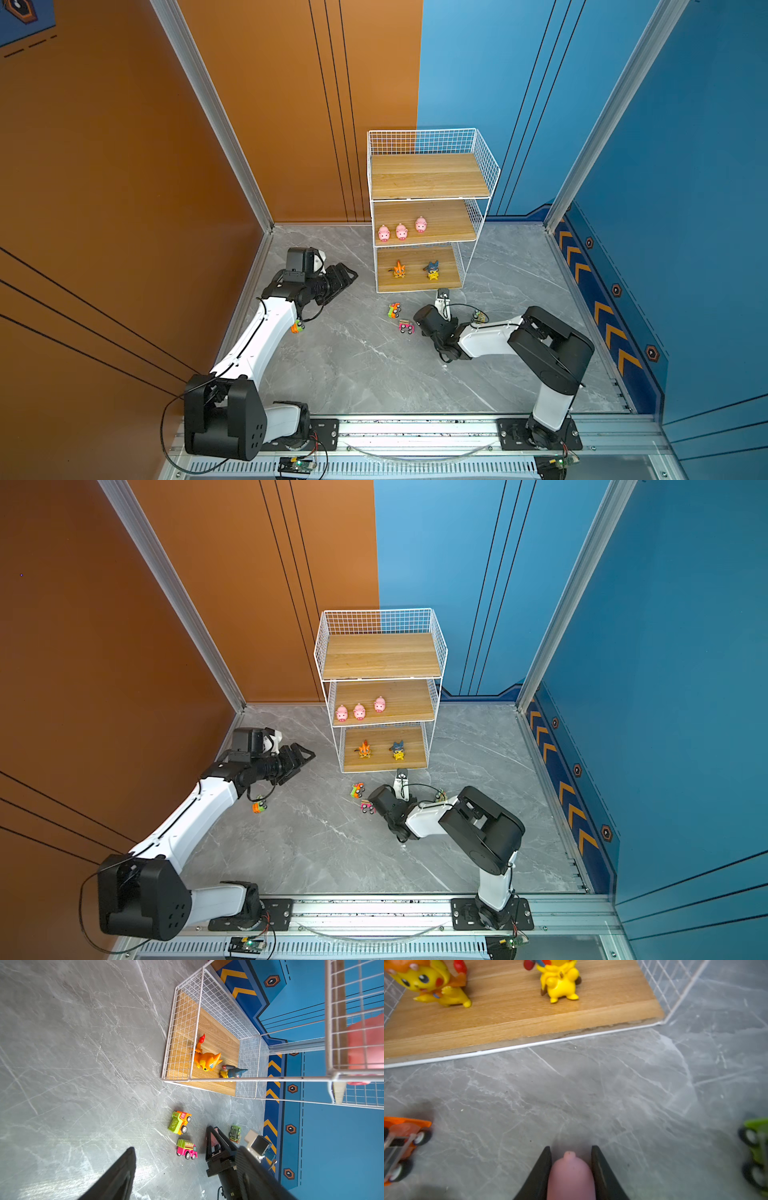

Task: Place and organize the plastic toys onto the shelf

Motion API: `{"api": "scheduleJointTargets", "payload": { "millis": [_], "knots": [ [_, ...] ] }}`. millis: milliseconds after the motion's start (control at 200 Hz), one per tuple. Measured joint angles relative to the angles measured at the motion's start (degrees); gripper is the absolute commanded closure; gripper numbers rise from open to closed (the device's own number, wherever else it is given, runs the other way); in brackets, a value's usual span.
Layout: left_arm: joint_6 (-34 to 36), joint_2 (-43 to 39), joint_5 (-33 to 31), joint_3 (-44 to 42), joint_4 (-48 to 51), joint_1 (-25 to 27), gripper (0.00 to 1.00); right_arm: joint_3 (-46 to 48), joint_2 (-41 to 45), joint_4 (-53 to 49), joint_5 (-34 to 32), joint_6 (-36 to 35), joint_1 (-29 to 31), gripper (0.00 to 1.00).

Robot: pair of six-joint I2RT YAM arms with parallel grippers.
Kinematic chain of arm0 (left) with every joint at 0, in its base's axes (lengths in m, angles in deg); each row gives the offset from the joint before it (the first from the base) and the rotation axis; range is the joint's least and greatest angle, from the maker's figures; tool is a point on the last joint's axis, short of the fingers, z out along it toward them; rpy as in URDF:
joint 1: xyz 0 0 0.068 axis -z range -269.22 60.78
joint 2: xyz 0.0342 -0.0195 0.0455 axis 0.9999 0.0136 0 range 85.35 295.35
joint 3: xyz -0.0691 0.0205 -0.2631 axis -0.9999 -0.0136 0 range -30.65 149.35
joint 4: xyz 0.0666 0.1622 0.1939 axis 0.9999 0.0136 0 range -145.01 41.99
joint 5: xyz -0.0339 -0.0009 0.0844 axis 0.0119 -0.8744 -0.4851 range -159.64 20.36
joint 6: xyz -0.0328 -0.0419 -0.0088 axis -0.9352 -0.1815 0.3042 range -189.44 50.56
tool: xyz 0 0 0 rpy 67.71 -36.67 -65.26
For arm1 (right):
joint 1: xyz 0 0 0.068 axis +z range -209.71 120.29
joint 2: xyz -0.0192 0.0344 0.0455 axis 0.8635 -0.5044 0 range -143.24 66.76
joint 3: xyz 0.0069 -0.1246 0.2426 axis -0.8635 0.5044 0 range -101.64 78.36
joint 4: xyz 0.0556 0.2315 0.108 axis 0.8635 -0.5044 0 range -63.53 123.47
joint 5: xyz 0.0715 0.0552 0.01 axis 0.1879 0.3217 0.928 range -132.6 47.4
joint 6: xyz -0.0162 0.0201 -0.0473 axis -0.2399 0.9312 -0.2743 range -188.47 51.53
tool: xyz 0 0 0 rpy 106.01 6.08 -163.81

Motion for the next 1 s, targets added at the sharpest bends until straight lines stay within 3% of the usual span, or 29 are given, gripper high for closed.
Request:
{"api": "scheduleJointTargets", "payload": {
  "millis": [270, 410, 646, 1001],
  "knots": [
    [0.0, 0.0, 0.1, 0.0, 0.0, -0.5, 0.23, 2.4, -0.4, 9.4, 8.0, -15.1, -1.5, 0.61],
    [0.0, 0.3, 0.1, 0.0, -0.1, -0.7, 0.23, 4.5, -0.6, 14.6, 11.0, -19.4, -3.1, 0.5],
    [0.0, 0.7, 0.4, -0.7, -1.2, -1.0, 0.23, 11.4, 2.4, 22.5, 16.7, -22.4, -4.9, 0.35],
    [-0.7, 0.8, 1.4, -1.1, -1.6, -1.4, 0.23, 21.7, 12.8, 30.3, 19.1, -19.8, -4.2, 0.33]
  ]
}}
